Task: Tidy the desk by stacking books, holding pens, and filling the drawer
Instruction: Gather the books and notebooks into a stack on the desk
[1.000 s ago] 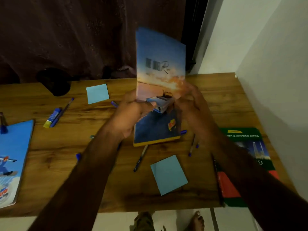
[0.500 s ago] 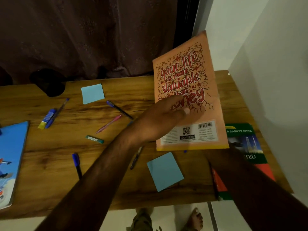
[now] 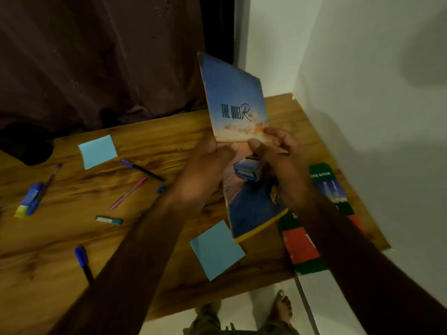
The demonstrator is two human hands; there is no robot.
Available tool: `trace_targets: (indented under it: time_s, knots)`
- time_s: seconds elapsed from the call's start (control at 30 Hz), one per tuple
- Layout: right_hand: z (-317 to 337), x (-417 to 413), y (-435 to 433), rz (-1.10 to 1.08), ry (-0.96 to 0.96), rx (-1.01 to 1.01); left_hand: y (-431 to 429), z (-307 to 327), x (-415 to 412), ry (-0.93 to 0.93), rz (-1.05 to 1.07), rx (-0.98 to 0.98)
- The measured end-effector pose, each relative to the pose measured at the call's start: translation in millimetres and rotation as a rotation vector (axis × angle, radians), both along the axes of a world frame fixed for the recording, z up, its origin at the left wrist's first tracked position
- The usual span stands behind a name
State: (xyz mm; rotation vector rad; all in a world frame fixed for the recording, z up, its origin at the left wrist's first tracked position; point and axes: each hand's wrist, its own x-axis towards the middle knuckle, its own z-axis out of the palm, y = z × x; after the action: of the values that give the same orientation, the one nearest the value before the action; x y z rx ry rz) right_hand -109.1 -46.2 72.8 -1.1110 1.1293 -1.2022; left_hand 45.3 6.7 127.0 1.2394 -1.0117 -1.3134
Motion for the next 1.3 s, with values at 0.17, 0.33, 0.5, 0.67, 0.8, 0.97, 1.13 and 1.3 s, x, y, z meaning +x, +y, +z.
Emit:
trace_targets:
  time_s: [0.17,0.33,0.5,0.67,0.8,0.97,1.13,1.3]
  knots:
    - [-11,-89,6,-0.060,0.047,0.003,-6,-37,-50,0.311,-0.117,0.117]
    - [-37,-165,24,-0.167,0.320,0.082,-2,-89,-118,0.186,-0.189,0.336]
    - [-76,-191,35,-0.083,0.668,0.147,13,-144,-143,-0.043,-0.200,0.464]
    - [-96,-188,35,-0.042,0.965,0.193,5,-135,-148,-0.607,-0.140,0.420]
    - [-88,-177,41,-0.025,1.173,0.144,6,-134,-145,-0.868,-0.154,0.380]
    - [-81,-176,43,0.037,1.289,0.100,10,-132,-144,-1.060,-0.141,0.398]
    - [-64,-163,33,0.085,1.318,-0.067,10,-114,-134,-1.069,-0.056,0.358]
    - [-49,-119,24,0.257,1.241,-0.206,20,-87,-103,-1.239,0.047,0.345]
